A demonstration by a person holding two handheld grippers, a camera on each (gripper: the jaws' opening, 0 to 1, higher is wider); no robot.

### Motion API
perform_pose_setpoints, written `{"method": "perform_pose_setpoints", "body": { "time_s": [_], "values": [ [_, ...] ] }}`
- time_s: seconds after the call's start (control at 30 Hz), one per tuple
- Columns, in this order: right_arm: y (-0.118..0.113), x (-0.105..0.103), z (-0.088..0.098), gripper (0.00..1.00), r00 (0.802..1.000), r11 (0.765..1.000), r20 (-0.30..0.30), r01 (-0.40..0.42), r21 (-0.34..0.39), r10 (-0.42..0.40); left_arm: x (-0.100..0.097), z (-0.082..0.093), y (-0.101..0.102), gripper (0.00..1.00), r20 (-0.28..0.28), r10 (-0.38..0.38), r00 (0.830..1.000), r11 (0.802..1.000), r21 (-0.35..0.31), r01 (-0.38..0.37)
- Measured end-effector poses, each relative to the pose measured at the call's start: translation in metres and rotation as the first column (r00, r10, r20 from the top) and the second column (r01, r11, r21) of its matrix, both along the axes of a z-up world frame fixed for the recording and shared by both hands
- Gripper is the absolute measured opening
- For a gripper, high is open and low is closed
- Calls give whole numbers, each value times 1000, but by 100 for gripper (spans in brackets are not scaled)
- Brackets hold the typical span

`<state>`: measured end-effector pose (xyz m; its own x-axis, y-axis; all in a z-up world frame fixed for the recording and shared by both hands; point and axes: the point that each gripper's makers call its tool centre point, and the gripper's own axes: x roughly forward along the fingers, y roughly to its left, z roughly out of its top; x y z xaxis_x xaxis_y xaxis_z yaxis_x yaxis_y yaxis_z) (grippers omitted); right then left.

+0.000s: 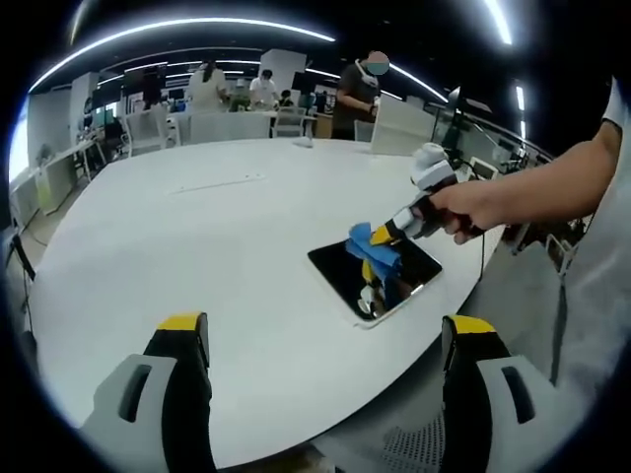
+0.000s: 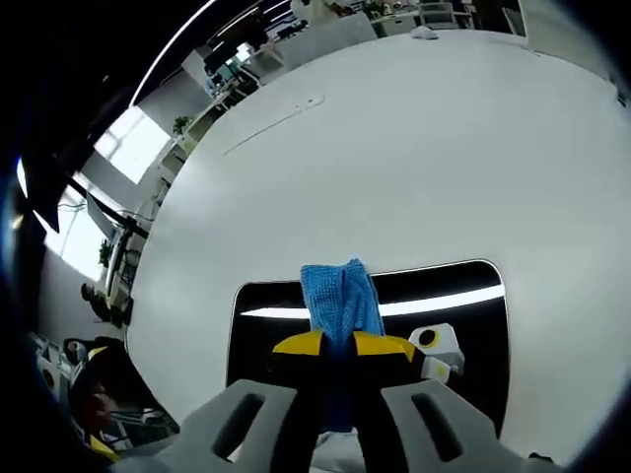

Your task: Wipe the mirror surface with the cleaning cloth until all visible marks leave the cleaned area.

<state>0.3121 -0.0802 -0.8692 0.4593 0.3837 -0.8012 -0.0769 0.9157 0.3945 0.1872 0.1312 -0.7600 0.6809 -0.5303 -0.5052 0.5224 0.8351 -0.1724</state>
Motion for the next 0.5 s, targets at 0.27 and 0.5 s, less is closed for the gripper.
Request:
{"method": "perform_pose_setpoints", "body": {
  "time_s": [0.27, 0.5],
  "values": [
    [-3, 7, 4, 14, 999, 999, 30, -31, -43, 32, 1, 4, 2, 98, 1, 10, 1000, 1000, 6, -10],
    [-4, 14, -5, 9, 993, 987, 22, -110, -115, 113, 3, 5, 3, 98, 5, 14, 1000, 1000, 2, -14]
  ]
}}
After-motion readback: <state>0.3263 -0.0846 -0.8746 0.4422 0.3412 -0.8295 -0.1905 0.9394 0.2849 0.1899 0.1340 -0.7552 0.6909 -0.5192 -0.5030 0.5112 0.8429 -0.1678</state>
